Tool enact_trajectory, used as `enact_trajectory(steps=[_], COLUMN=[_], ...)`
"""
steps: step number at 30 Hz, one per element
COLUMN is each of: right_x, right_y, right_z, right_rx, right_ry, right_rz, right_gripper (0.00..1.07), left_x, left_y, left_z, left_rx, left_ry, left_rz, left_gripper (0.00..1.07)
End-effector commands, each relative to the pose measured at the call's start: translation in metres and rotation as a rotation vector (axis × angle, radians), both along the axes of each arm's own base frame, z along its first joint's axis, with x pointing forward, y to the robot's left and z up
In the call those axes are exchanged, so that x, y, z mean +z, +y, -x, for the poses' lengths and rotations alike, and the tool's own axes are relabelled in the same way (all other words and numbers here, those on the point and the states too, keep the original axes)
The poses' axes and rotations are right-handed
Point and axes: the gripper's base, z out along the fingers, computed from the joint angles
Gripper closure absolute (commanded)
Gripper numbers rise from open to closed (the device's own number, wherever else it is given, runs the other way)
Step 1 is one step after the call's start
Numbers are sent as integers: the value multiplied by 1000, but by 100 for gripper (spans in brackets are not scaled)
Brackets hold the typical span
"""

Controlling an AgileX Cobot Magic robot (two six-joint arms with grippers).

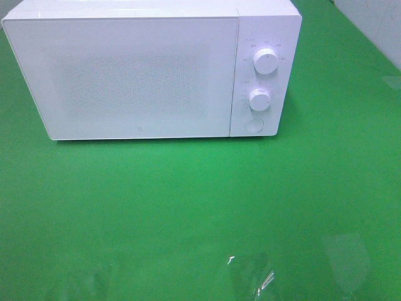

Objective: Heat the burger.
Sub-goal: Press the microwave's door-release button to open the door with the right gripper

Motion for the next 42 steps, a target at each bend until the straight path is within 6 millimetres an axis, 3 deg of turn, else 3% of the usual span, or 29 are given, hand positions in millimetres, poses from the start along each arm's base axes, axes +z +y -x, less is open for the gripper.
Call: enact_trajectory(steps=[1,4,9,10,13,14,17,21,42], right_x=[4,1,-2,-3,-4,-6,-9,-23,-115], right_y=[1,3,5,7,7,10,11,14,16], right_z=[-12,-33,-48,-64,-68,-83,-92,-113,-137], right_rx=[9,16,25,37,40,51,57,70,48], right_ry=[-24,-2,-4,-29,-37,-58,-71,-102,-212], right_rz=[19,32,38,39,37,34,31,-9,-112], right_gripper=[37,37,37,37,37,37,37,37,37], left_x=[0,0,0,0,0,0,0,0,0], left_y=[0,0,0,0,0,0,0,0,0], left_z=[0,0,0,0,0,0,0,0,0], left_rx=[3,3,3,3,3,3,3,3,3], left_ry=[-16,-16,-16,-16,-16,-16,-16,-16,-16], left_rz=[2,2,2,2,2,2,2,2,2], left_gripper=[9,9,9,9,9,9,9,9,9])
